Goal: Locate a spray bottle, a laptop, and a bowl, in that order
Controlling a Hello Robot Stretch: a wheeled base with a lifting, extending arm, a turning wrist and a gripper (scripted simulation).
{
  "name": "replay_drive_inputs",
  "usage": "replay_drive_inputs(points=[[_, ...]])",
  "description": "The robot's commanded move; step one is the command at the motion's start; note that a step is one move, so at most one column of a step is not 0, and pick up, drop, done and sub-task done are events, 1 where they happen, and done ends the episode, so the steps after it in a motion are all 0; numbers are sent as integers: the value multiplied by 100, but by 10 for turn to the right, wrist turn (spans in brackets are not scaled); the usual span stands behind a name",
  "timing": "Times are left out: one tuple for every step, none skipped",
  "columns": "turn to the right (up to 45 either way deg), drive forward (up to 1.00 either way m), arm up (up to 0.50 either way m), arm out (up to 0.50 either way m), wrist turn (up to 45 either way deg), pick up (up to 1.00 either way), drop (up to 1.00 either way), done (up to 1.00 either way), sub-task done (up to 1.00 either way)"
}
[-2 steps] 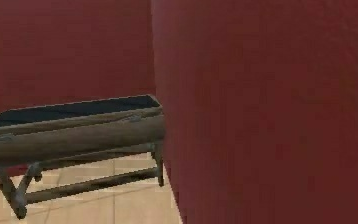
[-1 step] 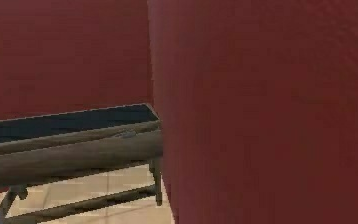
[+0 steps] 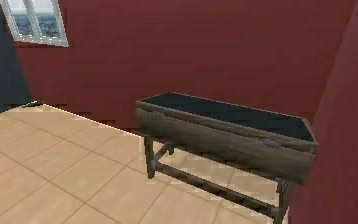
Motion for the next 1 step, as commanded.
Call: replay_drive_inputs(points=[[-90, 0, 0, 0, 0, 0, 0, 0, 0]])
